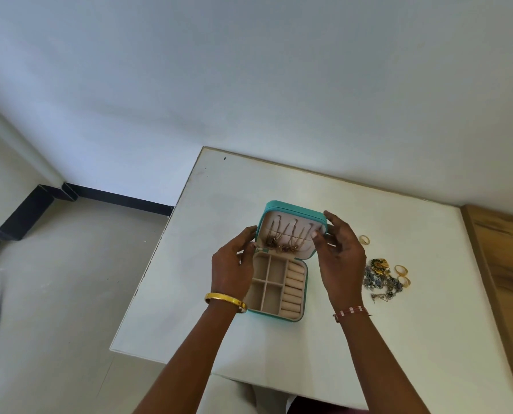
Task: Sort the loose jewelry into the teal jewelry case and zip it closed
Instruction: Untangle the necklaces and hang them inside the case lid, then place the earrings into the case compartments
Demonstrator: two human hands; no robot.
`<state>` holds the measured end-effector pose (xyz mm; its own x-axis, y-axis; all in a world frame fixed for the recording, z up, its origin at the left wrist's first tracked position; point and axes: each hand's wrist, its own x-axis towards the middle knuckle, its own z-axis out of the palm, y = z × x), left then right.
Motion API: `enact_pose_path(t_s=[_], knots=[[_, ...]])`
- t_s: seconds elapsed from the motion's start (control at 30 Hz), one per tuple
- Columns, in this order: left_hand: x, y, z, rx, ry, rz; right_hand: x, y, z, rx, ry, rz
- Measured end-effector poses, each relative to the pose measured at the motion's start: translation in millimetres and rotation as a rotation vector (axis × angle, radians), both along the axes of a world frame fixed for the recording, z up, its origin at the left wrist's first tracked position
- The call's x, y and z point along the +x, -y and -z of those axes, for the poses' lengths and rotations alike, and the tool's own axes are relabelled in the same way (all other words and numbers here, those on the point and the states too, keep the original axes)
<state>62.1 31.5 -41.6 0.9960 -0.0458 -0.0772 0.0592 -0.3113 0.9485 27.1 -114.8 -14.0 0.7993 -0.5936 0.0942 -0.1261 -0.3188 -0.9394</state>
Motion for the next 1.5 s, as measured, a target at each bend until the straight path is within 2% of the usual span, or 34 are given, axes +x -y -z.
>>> enact_pose_path(t_s=[0.13, 0.27, 0.73, 0.83, 1.0, 1.4, 1.5], knots=[[-17.1, -5.8, 2.2, 0.024, -0.035, -0.03, -16.9, -3.8, 12.0, 0.108, -0.086, 0.05], [-29.9, -10.9, 5.8, 0.023, -0.065, -0.071, -37.6, -12.0, 30.3, 0.101, -0.169, 0.052], [-37.0, 16.8, 7.5, 0.012, -0.071, -0.108, -31.7, 8.7, 35.6, 0.031, -0.172, 0.04], [-35.7, 19.6, 8.9, 0.016, -0.084, -0.118, -35.3, 10.7, 38.3, 0.14, -0.159, 0.084], [-48.5, 10.2, 6.2, -0.037, -0.172, -0.142, -51.1, 9.5, 38.6, 0.506, -0.113, 0.224], [-115.0, -0.5, -13.7, -0.189, -0.488, -0.244, -133.4, -8.7, 32.7, 0.353, -0.241, 0.154], [-128.9, 7.6, -16.0, -0.171, -0.49, -0.216, -145.9, -9.1, 30.7, 0.343, -0.264, 0.145]])
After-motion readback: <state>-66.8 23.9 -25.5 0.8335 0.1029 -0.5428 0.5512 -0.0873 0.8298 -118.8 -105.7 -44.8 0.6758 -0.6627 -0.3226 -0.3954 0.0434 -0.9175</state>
